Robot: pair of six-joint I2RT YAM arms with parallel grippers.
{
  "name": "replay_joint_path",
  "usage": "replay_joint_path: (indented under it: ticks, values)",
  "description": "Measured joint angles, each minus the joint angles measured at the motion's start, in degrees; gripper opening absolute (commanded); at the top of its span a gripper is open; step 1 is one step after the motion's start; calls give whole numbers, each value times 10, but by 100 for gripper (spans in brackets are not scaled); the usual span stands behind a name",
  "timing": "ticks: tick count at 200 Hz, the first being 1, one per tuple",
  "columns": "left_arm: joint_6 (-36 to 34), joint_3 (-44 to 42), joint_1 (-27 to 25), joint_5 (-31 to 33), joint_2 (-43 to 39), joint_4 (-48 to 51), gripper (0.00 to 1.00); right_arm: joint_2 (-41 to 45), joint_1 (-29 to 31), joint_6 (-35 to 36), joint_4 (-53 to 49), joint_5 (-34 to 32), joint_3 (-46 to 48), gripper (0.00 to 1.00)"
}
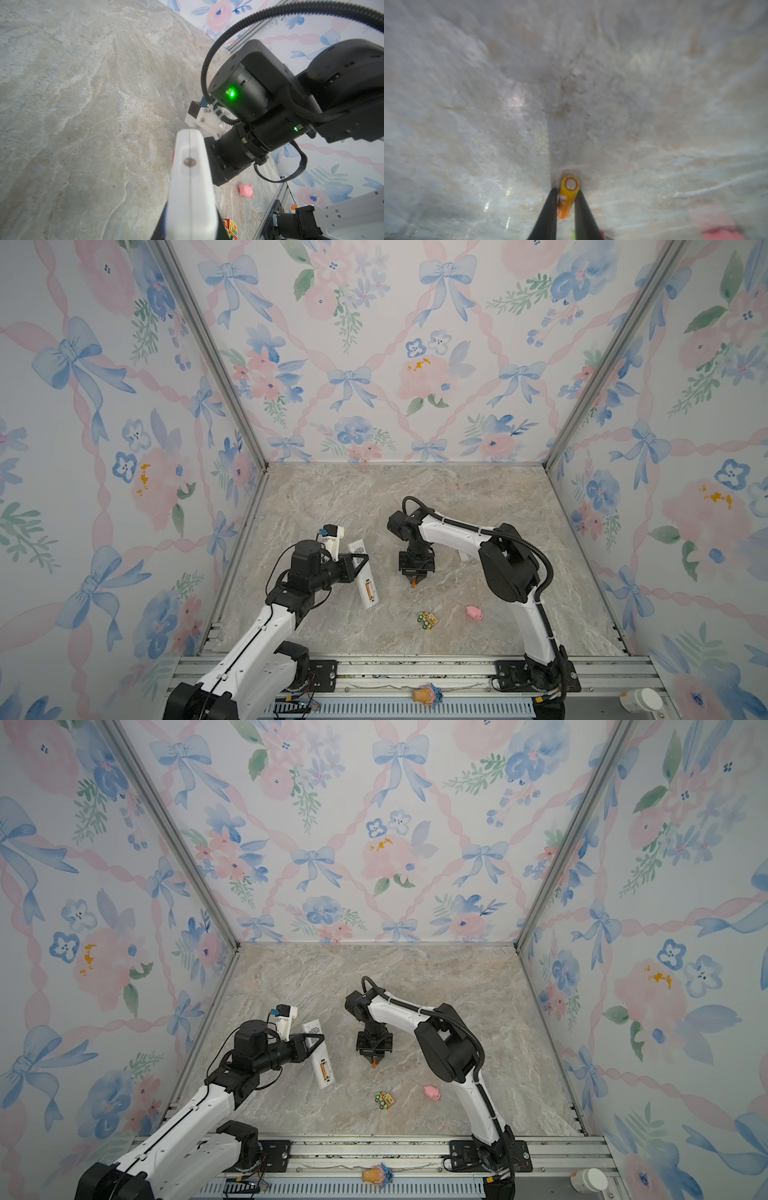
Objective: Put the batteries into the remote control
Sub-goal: 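Lift the orange battery with the right gripper, turning it end-down, then hold the battery upright in the right gripper and shift toward the remote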
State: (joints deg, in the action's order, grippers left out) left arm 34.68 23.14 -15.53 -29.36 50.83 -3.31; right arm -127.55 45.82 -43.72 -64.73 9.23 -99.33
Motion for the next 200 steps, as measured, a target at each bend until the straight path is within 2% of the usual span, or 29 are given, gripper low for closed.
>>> replay_joint_path:
  ticks: [77, 136, 200]
  values:
    - [0, 0, 10, 1, 10, 3, 0, 9, 14, 101, -8, -52, 11, 24]
    - [0, 8, 17, 5, 14, 4, 0, 11, 15, 132, -13, -72, 13, 36]
    - [0, 10, 22, 6, 15, 4, 0, 18, 14, 144, -6, -71, 24, 36]
